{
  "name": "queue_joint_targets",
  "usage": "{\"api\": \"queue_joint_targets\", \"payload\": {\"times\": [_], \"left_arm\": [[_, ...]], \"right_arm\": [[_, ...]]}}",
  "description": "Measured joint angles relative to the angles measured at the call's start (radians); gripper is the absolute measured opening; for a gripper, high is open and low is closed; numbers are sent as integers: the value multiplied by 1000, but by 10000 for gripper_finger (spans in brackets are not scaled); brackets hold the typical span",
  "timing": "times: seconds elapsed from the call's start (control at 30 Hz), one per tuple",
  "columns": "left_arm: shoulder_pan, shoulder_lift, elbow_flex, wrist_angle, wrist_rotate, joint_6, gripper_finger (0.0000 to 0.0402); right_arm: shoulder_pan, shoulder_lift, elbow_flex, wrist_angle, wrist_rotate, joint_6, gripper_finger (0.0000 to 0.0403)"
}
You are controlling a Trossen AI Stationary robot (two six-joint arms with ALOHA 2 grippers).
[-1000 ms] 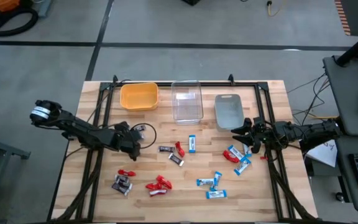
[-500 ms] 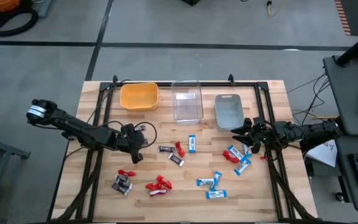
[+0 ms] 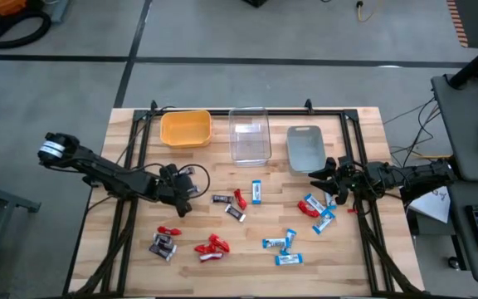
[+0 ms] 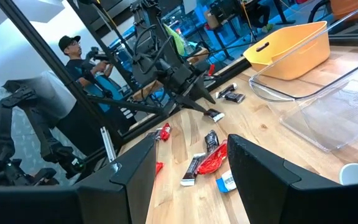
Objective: Sort candy
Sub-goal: Put the brown chocolate into the transparent bin
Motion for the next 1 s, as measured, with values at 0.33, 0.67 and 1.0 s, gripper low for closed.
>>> {"api": "queue_joint_targets", "payload": {"times": [0.33, 0.67, 1.0], "left_arm": [[0, 18, -66, 88, 36, -24, 196], [-2, 29, -153, 208, 37, -88, 137], [-4, 26, -157, 223, -4, -63, 18]], "right_arm": [[0, 0, 0, 0, 0, 2, 189], [0, 0, 0, 2, 0, 3, 189], [0, 0, 0, 3, 0, 4, 189]]}}
